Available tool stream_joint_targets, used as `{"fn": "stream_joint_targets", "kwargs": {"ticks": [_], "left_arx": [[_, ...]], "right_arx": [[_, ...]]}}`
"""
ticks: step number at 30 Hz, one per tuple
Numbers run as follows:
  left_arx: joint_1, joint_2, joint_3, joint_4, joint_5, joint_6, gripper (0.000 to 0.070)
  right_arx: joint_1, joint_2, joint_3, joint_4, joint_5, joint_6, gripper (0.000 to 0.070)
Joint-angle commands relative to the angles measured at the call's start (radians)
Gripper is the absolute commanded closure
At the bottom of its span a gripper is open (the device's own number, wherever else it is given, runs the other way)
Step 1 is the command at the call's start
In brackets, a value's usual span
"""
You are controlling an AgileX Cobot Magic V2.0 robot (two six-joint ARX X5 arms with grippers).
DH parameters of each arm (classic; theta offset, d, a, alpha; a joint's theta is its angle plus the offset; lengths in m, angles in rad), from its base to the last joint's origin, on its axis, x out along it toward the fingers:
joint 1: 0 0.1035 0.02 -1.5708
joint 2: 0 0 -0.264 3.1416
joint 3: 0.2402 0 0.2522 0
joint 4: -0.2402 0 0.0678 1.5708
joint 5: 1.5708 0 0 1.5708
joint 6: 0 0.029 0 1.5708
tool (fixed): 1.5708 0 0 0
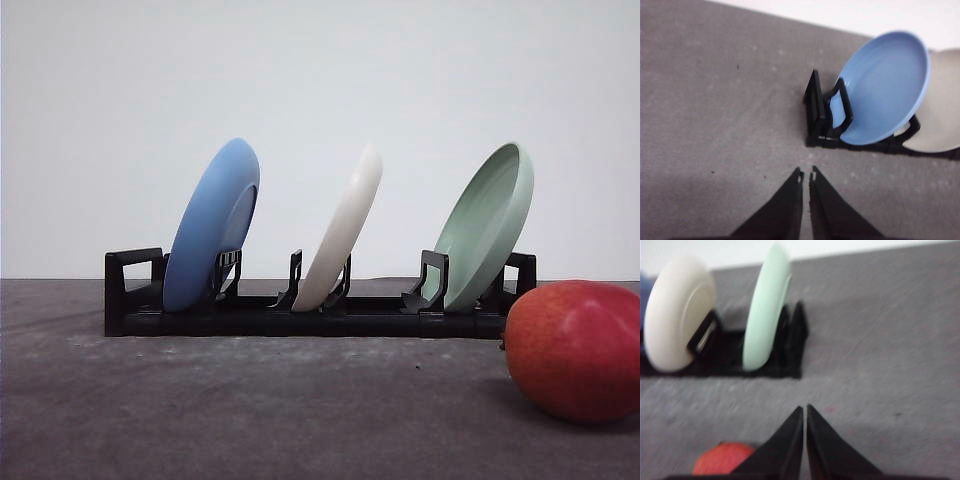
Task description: Place pomegranate in white plate
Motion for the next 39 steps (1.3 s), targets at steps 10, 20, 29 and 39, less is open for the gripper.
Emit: {"fn": "stream_joint_targets", "kwargs": {"ticks": [10, 20, 29, 39], "left_arx": [[-0.185, 0.171, 0.05, 0.075, 0.006, 0.054, 0.0697], [-0.317, 0.296, 0.062, 0.207, 0.006, 0.127, 0.0697], [-0.376, 0.369, 0.123, 0.218, 0.006, 0.211, 0.0682], [-0.405, 0.366, 0.128, 0.222, 0.03, 0.217, 0.0283]], "right_arx": [[0.05, 0.18, 0.019, 0.094, -0.084, -0.092, 0.0696], [0.176, 0.243, 0.02, 0.186, -0.084, -0.134, 0.0695], [0.209, 0.247, 0.02, 0.191, -0.084, -0.16, 0.0694], [0.209, 0.247, 0.02, 0.206, -0.084, -0.166, 0.0306]]}}
